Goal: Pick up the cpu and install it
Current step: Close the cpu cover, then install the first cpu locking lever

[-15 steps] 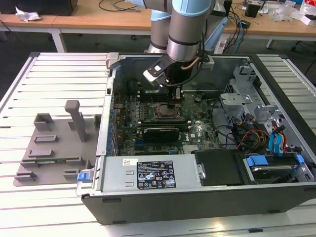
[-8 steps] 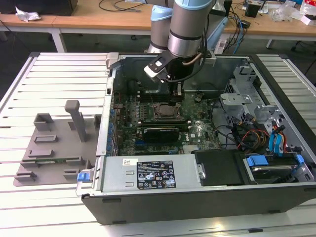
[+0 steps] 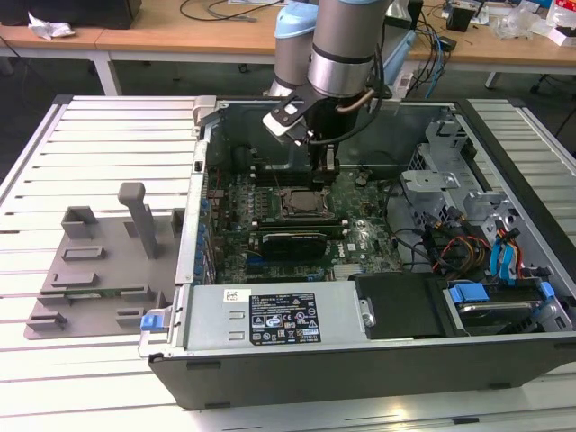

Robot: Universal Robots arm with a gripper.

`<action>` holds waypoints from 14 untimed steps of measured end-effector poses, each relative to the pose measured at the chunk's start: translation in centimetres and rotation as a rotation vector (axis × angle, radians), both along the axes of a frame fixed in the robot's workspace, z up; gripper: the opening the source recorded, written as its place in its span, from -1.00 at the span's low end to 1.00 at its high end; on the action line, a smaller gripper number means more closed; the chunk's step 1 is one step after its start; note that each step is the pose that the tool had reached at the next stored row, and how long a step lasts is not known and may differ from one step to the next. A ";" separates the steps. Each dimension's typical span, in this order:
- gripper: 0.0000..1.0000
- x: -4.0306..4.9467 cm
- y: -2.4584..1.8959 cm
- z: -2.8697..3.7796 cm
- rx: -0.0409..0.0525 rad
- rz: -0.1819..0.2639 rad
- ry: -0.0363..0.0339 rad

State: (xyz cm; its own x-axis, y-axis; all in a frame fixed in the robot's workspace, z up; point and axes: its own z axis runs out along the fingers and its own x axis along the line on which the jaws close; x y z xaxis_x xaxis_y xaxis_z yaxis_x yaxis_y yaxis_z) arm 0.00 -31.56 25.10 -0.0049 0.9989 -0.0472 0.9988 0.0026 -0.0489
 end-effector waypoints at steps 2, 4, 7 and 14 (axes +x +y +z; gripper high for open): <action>-0.79 -0.02 -0.04 0.32 0.0473 0.000 -0.0001; -0.79 -0.02 -0.08 0.36 0.0517 0.000 -0.0001; -0.79 -0.02 -0.08 0.36 0.0511 0.000 0.0000; -0.79 -0.02 -0.08 0.36 0.0498 0.000 0.0000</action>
State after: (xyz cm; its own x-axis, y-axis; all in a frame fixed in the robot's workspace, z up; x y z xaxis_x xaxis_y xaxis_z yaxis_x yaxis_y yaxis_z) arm -0.02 -31.64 25.46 -0.0050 1.0000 0.0025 0.9988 0.0051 -0.0487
